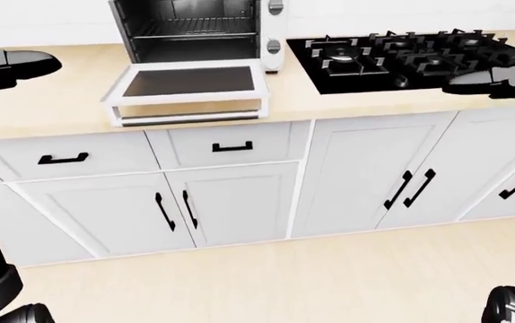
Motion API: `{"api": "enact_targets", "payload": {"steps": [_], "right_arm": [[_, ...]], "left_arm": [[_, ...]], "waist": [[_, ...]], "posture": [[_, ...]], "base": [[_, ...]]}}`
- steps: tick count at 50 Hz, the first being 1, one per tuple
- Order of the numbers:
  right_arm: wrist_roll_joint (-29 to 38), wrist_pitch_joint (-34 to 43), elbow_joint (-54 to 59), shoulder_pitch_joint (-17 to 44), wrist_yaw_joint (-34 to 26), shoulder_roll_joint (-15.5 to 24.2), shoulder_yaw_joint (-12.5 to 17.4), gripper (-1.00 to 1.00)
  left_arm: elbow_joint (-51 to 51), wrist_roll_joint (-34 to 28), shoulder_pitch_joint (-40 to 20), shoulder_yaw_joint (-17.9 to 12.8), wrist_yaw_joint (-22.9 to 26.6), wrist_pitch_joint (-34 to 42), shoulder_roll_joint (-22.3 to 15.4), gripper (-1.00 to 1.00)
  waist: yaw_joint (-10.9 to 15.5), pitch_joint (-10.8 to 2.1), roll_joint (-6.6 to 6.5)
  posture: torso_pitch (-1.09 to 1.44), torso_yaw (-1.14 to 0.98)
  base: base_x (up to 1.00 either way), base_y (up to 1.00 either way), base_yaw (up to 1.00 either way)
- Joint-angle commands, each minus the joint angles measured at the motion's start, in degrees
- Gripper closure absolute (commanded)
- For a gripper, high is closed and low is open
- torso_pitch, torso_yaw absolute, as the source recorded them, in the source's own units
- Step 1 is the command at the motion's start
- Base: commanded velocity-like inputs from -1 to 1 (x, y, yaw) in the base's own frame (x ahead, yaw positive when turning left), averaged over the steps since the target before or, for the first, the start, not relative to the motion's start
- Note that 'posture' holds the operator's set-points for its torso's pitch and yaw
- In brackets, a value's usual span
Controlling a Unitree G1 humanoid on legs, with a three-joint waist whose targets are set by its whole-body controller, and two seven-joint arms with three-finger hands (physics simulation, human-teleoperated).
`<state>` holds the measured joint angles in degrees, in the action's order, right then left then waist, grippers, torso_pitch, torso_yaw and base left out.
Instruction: Close the toaster oven door.
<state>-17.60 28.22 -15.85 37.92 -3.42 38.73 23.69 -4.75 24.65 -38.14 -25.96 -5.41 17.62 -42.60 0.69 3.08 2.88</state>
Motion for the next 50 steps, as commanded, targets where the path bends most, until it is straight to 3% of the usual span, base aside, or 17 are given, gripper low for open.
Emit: {"api": "enact_targets", "payload": {"steps": [1, 2, 10, 12, 14, 15, 16, 24, 27, 28, 32, 36, 38, 40, 41, 42, 50], "right_arm": [[0.1, -1.0, -0.6, 1.1, 0.3, 0.9, 0.8, -1.0], [0.1, -0.9, -0.7, 1.1, 0.3, 0.9, 0.8, -1.0], [-0.2, -0.5, -0.8, 1.4, 0.5, 1.2, 0.9, -1.0], [-0.2, -0.5, -0.8, 1.5, 0.5, 1.2, 0.9, -1.0], [-0.2, -0.5, -0.6, 1.5, 0.5, 1.3, 0.9, -1.0], [-0.2, -0.6, -0.6, 1.5, 0.5, 1.3, 0.9, -1.0], [-0.2, -0.7, -0.6, 1.5, 0.5, 1.3, 0.8, -1.0], [-0.3, -0.5, -0.7, 1.5, 0.5, 1.3, 0.8, -1.0], [-0.3, -0.4, -0.8, 1.5, 0.5, 1.3, 0.9, -1.0], [-0.3, -0.4, -0.7, 1.6, 0.5, 1.4, 0.8, -1.0], [-0.3, -0.4, -1.0, 1.4, 0.6, 1.3, 0.9, -1.0], [-0.3, -0.5, -1.0, 1.3, 0.6, 1.3, 1.0, -1.0], [-0.3, -0.5, -1.0, 1.3, 0.6, 1.3, 1.0, -1.0], [-0.3, -0.5, -0.9, 1.3, 0.6, 1.4, 1.0, -1.0], [-0.3, -0.5, -0.9, 1.3, 0.6, 1.4, 1.0, -1.0], [-0.3, -0.6, -0.9, 1.3, 0.6, 1.4, 1.0, -1.0], [-0.3, -0.5, -0.8, 1.6, 0.7, 1.5, 0.9, -1.0]], "left_arm": [[-1.6, 0.0, -1.4, -0.3, 0.1, -1.3, -0.8, -1.0], [-1.6, 0.0, -1.3, -0.3, 0.1, -1.3, -0.8, -1.0], [-1.7, 0.2, -1.4, -0.4, 0.0, -1.1, -1.0, -1.0], [-1.6, 0.2, -1.5, -0.4, 0.0, -1.1, -1.1, -1.0], [-1.6, 0.2, -1.5, -0.4, 0.0, -1.2, -1.1, -1.0], [-1.6, 0.2, -1.5, -0.4, 0.0, -1.2, -1.1, -1.0], [-1.5, 0.2, -1.5, -0.3, 0.0, -1.2, -1.1, -1.0], [-1.6, 0.1, -1.4, -0.5, 0.0, -1.2, -1.1, -1.0], [-1.6, 0.2, -1.4, -0.5, 0.1, -1.2, -1.2, -1.0], [-1.6, 0.2, -1.4, -0.5, 0.1, -1.2, -1.2, -1.0], [-1.7, 0.3, -1.3, -0.5, 0.1, -1.2, -1.2, -1.0], [-1.8, 0.3, -1.3, -0.5, 0.0, -1.1, -1.3, -1.0], [-1.6, 0.4, -1.3, -0.6, 0.1, -1.2, -1.3, -1.0], [-1.7, 0.4, -1.3, -0.5, 0.1, -1.1, -1.3, -1.0], [-1.7, 0.4, -1.3, -0.6, 0.1, -1.1, -1.3, -1.0], [-1.7, 0.3, -1.3, -0.5, 0.1, -1.2, -1.3, -1.0], [-1.8, 0.4, -1.6, -0.5, 0.0, -1.0, -1.5, -1.0]], "waist": [[-0.1, -1.43, 1.01], [-0.4, -1.23, -0.34], [-0.9, -0.76, -2.61], [-1.3, -0.83, -4.68], [-1.4, -2.09, -8.94], [-0.9, -1.46, -6.69], [-1.1, -1.24, -7.45], [-0.4, -0.75, -2.78], [0.0, -1.48, 1.06], [-0.4, -1.14, -0.51], [-0.8, -1.6, -0.41], [-0.9, -0.72, -2.7], [-1.3, -0.84, -4.85], [-1.4, -2.19, -9.11], [-1.0, -1.47, -6.54], [-1.1, -1.2, -7.44], [-0.4, -0.79, -2.98]], "posture": [[0.0, 0.0], [0.0, 0.0], [0.0, 0.0], [0.0, 0.0], [0.0, 0.0], [0.0, 0.0], [0.0, 0.0], [0.0, 0.0], [0.0, 0.0], [0.0, 0.0], [0.0, 0.0], [0.0, 0.0], [0.0, 0.0], [0.0, 0.0], [0.0, 0.0], [0.0, 0.0], [0.0, 0.0]], "base": [[0.15, 0.18, 0.0], [0.16, 0.18, 0.0], [0.15, 0.18, 0.0], [0.15, 0.18, 0.0], [0.16, 0.18, 0.0], [0.14, 0.18, 0.0], [0.16, 0.18, 0.0], [0.15, 0.18, 0.0], [0.15, 0.18, 0.0], [0.16, 0.17, 0.0], [0.16, 0.18, 0.0], [0.15, 0.18, 0.0], [0.15, 0.18, 0.0], [0.15, 0.18, 0.0], [0.15, 0.18, 0.0], [0.16, 0.18, 0.0], [0.15, 0.17, 0.0]]}}
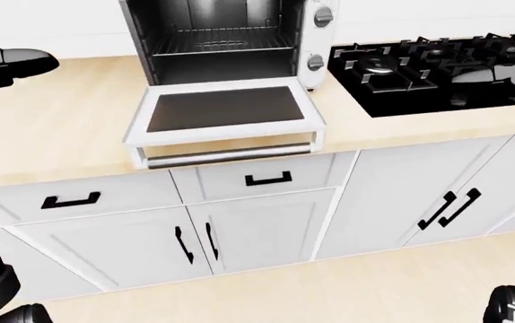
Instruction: Close the toaster oven door.
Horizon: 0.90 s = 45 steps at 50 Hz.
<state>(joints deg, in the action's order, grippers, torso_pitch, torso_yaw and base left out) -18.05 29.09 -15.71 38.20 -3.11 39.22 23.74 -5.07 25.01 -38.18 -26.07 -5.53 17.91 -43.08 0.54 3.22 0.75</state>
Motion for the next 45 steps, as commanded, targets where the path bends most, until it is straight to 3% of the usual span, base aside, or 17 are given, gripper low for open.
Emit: {"api": "enact_targets", "payload": {"steps": [1, 3, 5, 6, 9, 13, 15, 16, 17, 19, 27, 30, 32, 33, 35, 42, 45], "right_arm": [[0.1, -1.3, -0.9, 1.4, 0.3, 1.0, 0.8, -1.0], [0.1, -1.4, -0.9, 1.3, 0.3, 1.0, 0.8, -1.0], [0.1, -1.4, -0.9, 1.2, 0.3, 0.9, 0.9, -1.0], [0.1, -1.5, -0.8, 1.2, 0.3, 0.9, 0.9, -1.0], [0.2, -1.6, -0.7, 1.1, 0.3, 1.0, 0.9, -1.0], [0.2, -1.7, -0.7, 1.0, 0.3, 0.9, 1.0, -1.0], [0.1, -1.6, -0.6, 1.2, 0.3, 1.1, 1.0, -1.0], [0.1, -1.6, -0.6, 1.1, 0.3, 1.1, 1.1, -1.0], [0.1, -1.6, -0.6, 1.1, 0.3, 1.2, 1.1, -1.0], [-0.1, -1.5, -0.6, 1.2, 0.4, 1.2, 1.2, -1.0], [-0.1, -1.6, -0.5, 1.2, 0.5, 1.3, 1.1, -1.0], [-0.1, -1.6, -0.4, 1.3, 0.5, 1.4, 1.1, -1.0], [-0.2, -1.6, -0.3, 1.3, 0.5, 1.5, 1.1, -1.0], [-0.2, -1.6, -0.3, 1.4, 0.5, 1.5, 1.1, -1.0], [-0.2, -1.6, -0.3, 1.4, 0.5, 1.6, 1.1, -1.0], [-0.3, -1.7, -0.2, 1.3, 0.5, 1.8, 1.2, -1.0], [-0.3, -1.7, -0.1, 1.3, 0.5, 1.8, 1.3, -1.0]], "left_arm": [[-1.4, 0.1, -1.6, -0.4, 0.1, -1.3, -1.1, -1.0], [-1.4, 0.1, -1.5, -0.5, 0.1, -1.3, -1.1, -1.0], [-1.5, 0.1, -1.4, -0.4, 0.1, -1.4, -1.0, -1.0], [-1.3, 0.0, -1.6, -0.3, 0.1, -1.4, -1.0, -1.0], [-1.4, 0.0, -1.5, -0.3, 0.1, -1.4, -1.0, -1.0], [-1.3, -0.1, -1.5, -0.3, 0.2, -1.6, -0.9, -1.0], [-1.3, -0.1, -1.6, -0.2, 0.2, -1.6, -0.9, -1.0], [-1.4, 0.0, -1.6, -0.3, 0.3, -1.4, -0.9, -1.0], [-1.6, 0.0, -1.5, -0.4, 0.3, -1.2, -1.0, -1.0], [-1.6, 0.0, -1.4, -0.5, 0.3, -1.3, -1.0, -1.0], [-1.6, 0.1, -1.6, -0.5, 0.2, -1.3, -1.2, -1.0], [-1.5, 0.2, -1.7, -0.6, 0.2, -1.2, -1.4, -1.0], [-1.5, 0.2, -1.7, -0.5, 0.2, -1.3, -1.3, -1.0], [-1.5, 0.2, -1.7, -0.5, 0.2, -1.3, -1.3, -1.0], [-1.5, 0.3, -1.9, -0.5, 0.1, -1.1, -1.5, -1.0], [-1.4, 0.3, -1.8, -0.5, 0.1, -1.2, -1.6, -1.0], [-1.3, 0.3, -1.8, -0.6, 0.2, -1.3, -1.7, -1.0]], "waist": [[-0.1, -1.04, -0.03], [0.1, -1.52, 2.5], [-0.4, -1.39, 1.36], [-0.2, -1.22, 2.03], [-0.5, -1.77, 1.31], [-0.8, -0.88, -1.18], [-1.2, -1.18, -3.65], [-1.3, -2.04, -6.03], [-1.1, -2.08, -5.04], [-0.8, -1.16, -5.09], [-0.3, -1.21, -1.83], [0.2, -1.4, 0.44], [0.4, -2.17, 3.44], [0.1, -1.63, 1.49], [-0.1, -1.31, 2.2], [-0.7, -0.72, -1.74], [-1.2, -1.99, -6.38]], "posture": [[0.0, 0.0], [0.0, 0.0], [0.0, 0.0], [0.0, 0.0], [0.0, 0.0], [0.0, 0.0], [0.0, 0.0], [0.0, 0.0], [0.0, 0.0], [0.0, 0.0], [0.0, 0.0], [0.0, 0.0], [0.0, 0.0], [0.0, 0.0], [0.0, 0.0], [0.0, 0.0], [0.0, 0.0]], "base": [[0.16, 0.15, 0.0], [0.15, 0.15, 0.0], [0.15, 0.14, 0.0], [0.15, 0.14, 0.0], [0.15, 0.14, 0.0], [0.15, 0.14, 0.0], [0.15, 0.14, 0.0], [0.15, 0.14, 0.0], [0.14, 0.14, 0.0], [0.15, 0.12, 0.0], [0.15, 0.02, 0.0], [0.15, 0.0, 0.0], [0.15, 0.0, 0.0], [0.15, 0.0, 0.0], [0.16, 0.0, 0.0], [0.15, 0.0, 0.0], [0.15, 0.0, 0.0]]}}
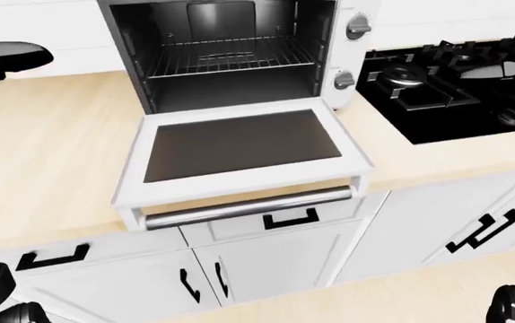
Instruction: Close the toaster oven door.
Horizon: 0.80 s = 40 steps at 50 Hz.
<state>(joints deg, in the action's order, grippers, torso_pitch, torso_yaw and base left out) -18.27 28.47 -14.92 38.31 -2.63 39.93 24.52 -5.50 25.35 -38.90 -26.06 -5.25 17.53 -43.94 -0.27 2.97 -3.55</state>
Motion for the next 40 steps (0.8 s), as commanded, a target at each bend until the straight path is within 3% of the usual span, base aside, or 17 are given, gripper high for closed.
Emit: {"api": "enact_targets", "payload": {"steps": [1, 2, 8, 9, 10, 12, 13, 19, 32, 34, 40], "right_arm": [[0.0, -1.2, -0.9, 1.2, 0.0, 1.1, 0.5, -1.0], [0.0, -1.2, -0.9, 1.1, 0.0, 1.1, 0.5, -1.0], [0.2, -1.4, -0.7, 1.5, 0.2, 1.4, 0.5, -1.0], [0.2, -1.3, -0.4, 1.7, 0.4, 1.5, 0.5, -1.0], [0.3, -1.4, -0.4, 1.6, 0.4, 1.5, 0.5, -1.0], [0.3, -1.4, -0.3, 1.7, 0.4, 1.6, 0.5, -1.0], [0.3, -1.4, -0.1, 1.7, 0.6, 1.6, 0.5, -1.0], [1.1, -1.9, 0.8, 2.3, 1.3, 1.5, 0.1, -1.0], [2.1, -2.5, 1.7, 2.8, 1.4, 1.9, 0.1, -1.0], [6.8, -5.0, 3.0, 2.5, 3.0, 2.0, -1.5, -1.0], [6.9, -7.0, 4.2, 2.6, 1.8, 1.9, -0.3, -1.0]], "left_arm": [[-0.9, -0.1, -1.1, -0.6, -0.1, -0.9, -0.9, -1.0], [-0.9, -0.1, -1.1, -0.6, -0.1, -0.9, -0.9, -1.0], [-0.8, 0.0, -0.8, -0.9, 0.0, -1.0, -1.2, -1.0], [-0.8, 0.1, -0.8, -0.9, -0.1, -0.9, -1.2, -1.0], [-0.9, 0.1, -0.8, -0.9, -0.2, -0.8, -1.2, -1.0], [-0.8, 0.1, -0.9, -1.0, -0.2, -0.8, -1.4, -1.0], [-0.7, 0.1, -0.9, -1.0, -0.1, -0.9, -1.5, -1.0], [-0.3, 0.3, -0.8, -1.2, -0.1, -1.1, -1.9, -1.0], [-0.6, 0.5, -0.2, -1.5, -0.3, -1.0, -2.0, -1.0], [-0.5, 0.5, -0.2, -1.6, -0.3, -1.0, -2.1, -1.0], [-0.4, 0.5, -0.1, -1.6, -0.1, -1.1, -2.2, -1.0]], "waist": [[0.2, -1.12, 0.34], [0.0, -1.06, -0.77], [0.6, -0.87, 2.08], [0.8, 0.5, 3.08], [1.3, 0.13, 3.68], [1.7, -0.53, 6.77], [1.7, 0.19, 4.73], [0.6, -0.9, 3.57], [0.1, -0.87, 3.21], [0.1, -0.77, 3.23], [0.1, -0.62, 3.32]], "posture": [[0.0, 0.0], [0.0, 0.0], [0.0, 0.0], [0.0, 0.0], [0.0, 0.0], [0.0, 0.0], [0.0, 0.0], [0.0, 0.0], [0.0, 0.0], [0.0, 0.0], [0.0, 0.0]], "base": [[0.14, 0.0, 0.0], [0.16, 0.0, 0.0], [0.15, 0.0, 0.0], [0.0, 0.0, 0.0], [0.0, 0.0, 0.0], [0.0, 0.0, 0.0], [0.0, 0.0, 0.0], [0.0, 0.0, 0.0], [0.0, 0.0, 0.0], [0.0, 0.0, 0.0], [0.0, 0.0, 0.0]]}}
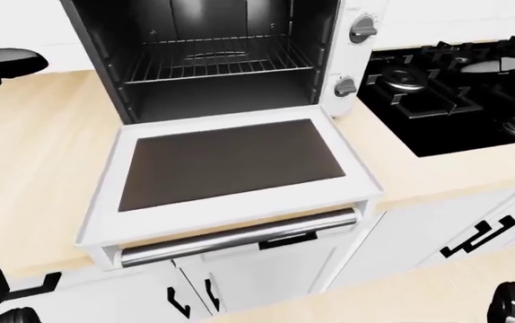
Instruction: Close the toaster oven door.
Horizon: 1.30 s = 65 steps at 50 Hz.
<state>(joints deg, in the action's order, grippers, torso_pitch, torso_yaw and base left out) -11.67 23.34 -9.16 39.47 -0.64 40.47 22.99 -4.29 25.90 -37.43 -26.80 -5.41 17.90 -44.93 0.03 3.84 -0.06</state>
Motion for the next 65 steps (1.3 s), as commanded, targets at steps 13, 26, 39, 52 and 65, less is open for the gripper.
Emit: {"api": "enact_targets", "payload": {"steps": [13, 26, 39, 52, 65], "right_arm": [[0.2, 2.9, 0.0, 2.3, 4.4, 1.4, 2.5, -1.0], [-6.0, 8.9, 0.3, 4.1, 8.8, 1.7, 3.9, -1.0], [-2.6, 4.4, 1.1, -1.3, 5.2, 4.1, 2.3, -1.0], [10.1, -5.4, 4.1, -3.8, -0.3, 2.7, 3.1, -1.0], [12.1, -9.5, 1.8, -7.8, -6.0, 1.3, 4.2, -1.0]], "left_arm": [[-1.5, 0.0, -1.5, -0.9, 0.1, -1.5, -1.5, -1.0], [-1.2, -0.4, -1.7, -0.9, -0.2, -1.7, -1.6, -1.0], [-0.1, -1.9, -0.9, -0.6, 0.6, -1.4, -1.0, -1.0], [0.0, -1.3, -1.2, -1.2, 0.6, -1.3, -1.3, -1.0], [-0.3, -0.2, -0.9, -1.3, -0.5, -0.8, -1.4, -1.0]], "waist": [[1.2, -0.9, 3.46], [-0.2, -1.16, -0.58], [0.4, -1.8, 0.47], [0.2, -2.05, 0.26], [-0.1, -1.88, 0.14]], "posture": [[0.0, 0.0], [0.0, 0.0], [0.0, 0.0], [0.0, 0.0], [0.0, 0.0]], "base": [[0.0, 0.03, 0.66], [0.0, 0.0, 0.0], [0.0, 0.0, 0.0], [0.0, 0.0, 0.0], [0.0, 0.0, 0.0]]}}
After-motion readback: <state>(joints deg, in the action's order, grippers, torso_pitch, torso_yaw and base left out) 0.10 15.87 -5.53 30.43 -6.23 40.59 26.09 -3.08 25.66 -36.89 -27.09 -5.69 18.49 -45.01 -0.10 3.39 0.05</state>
